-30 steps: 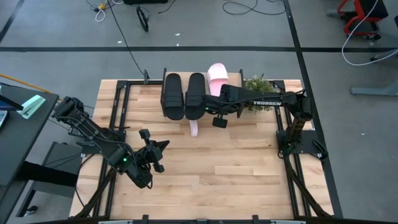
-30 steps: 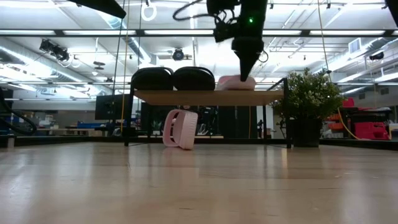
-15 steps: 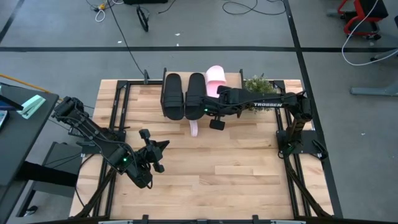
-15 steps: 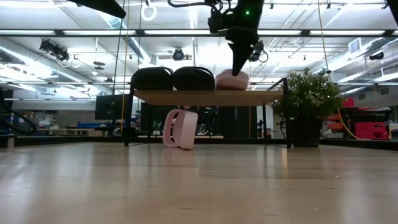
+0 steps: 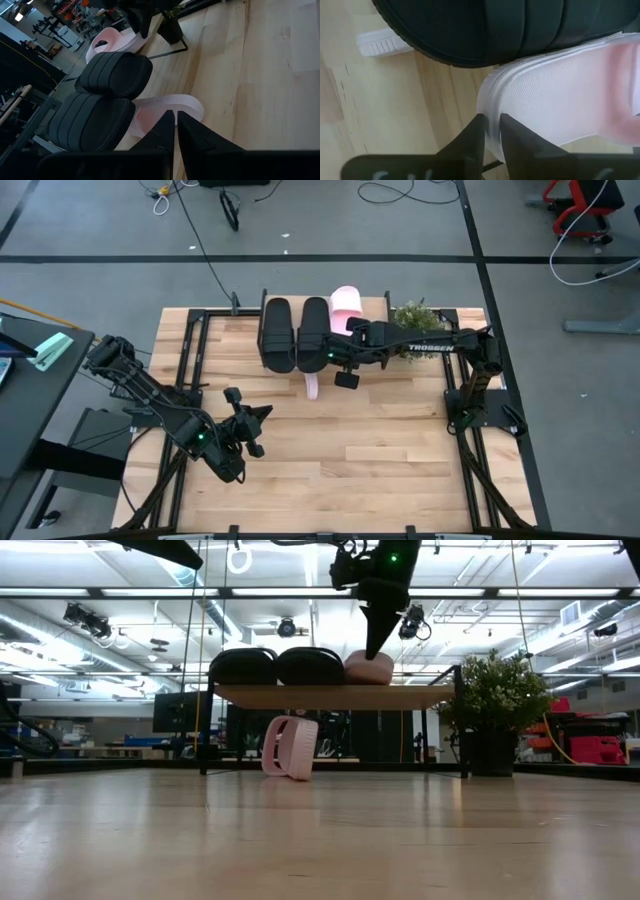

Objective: Pick and place slides into the shelf
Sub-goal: Put the right white slide on the shelf

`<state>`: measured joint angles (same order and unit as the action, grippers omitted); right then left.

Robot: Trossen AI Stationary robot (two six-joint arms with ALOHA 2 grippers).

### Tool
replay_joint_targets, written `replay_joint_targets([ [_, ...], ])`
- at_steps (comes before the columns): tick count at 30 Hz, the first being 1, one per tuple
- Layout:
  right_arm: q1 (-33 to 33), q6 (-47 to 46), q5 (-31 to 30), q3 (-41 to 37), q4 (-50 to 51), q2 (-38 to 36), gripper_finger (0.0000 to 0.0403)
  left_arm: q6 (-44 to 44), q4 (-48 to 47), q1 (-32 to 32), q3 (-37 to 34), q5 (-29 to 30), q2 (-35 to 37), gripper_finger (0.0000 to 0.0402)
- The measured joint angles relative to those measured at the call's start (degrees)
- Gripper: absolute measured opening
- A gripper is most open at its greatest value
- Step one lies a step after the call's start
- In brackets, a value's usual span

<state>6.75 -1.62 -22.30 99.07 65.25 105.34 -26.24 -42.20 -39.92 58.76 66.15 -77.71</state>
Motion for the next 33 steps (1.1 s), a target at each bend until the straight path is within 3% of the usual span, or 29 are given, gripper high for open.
replay_joint_targets([
  [5,0.9,0.7,0.3,0.0,0.0,0.0,0.0073,0.0,0.0,0.0,0.0,0.0,0.0,0.002],
  [17,1.9,2.0,0.2,0.0,-0.1,0.0,0.0046,0.0,0.0,0.0,0.0,0.0,0.0,0.0028],
  [33,2.5,5.2,0.2,0.0,-0.2,0.0,0.0069,0.0,0.0,0.0,0.0,0.0,0.0,0.002],
])
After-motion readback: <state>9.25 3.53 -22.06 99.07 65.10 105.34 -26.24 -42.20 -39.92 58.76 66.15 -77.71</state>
